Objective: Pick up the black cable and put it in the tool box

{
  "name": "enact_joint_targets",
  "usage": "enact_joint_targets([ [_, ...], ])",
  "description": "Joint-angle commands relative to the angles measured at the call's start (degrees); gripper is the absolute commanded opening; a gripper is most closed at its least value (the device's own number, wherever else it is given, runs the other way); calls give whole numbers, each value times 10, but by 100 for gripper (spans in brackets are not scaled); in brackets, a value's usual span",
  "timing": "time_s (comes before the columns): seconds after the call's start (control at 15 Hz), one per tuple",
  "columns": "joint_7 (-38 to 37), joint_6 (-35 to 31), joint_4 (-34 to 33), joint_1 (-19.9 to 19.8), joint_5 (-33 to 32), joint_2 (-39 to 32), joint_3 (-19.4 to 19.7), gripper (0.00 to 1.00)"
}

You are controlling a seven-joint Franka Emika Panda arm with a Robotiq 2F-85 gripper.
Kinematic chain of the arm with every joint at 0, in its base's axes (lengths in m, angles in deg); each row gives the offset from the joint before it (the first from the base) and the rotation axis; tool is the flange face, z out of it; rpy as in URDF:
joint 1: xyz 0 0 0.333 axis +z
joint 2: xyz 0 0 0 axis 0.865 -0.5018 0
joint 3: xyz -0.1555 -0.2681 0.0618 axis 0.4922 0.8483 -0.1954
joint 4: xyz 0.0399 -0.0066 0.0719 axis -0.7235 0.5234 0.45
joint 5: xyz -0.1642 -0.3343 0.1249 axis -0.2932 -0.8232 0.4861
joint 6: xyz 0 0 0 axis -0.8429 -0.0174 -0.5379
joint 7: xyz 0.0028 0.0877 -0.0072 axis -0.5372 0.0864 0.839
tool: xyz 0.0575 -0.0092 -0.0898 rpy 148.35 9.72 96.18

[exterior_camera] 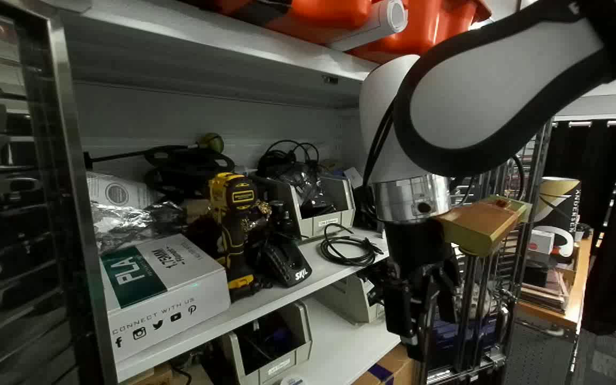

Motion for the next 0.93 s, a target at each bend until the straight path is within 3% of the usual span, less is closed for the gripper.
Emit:
enact_joint_targets([
  [0.0,-2,2,-3,9,-2,-1,9,100],
  [0.47,-2,2,-5,9,-2,0,9,100],
  [0.87,19,-22,-56,-18,-50,-47,45,100],
])
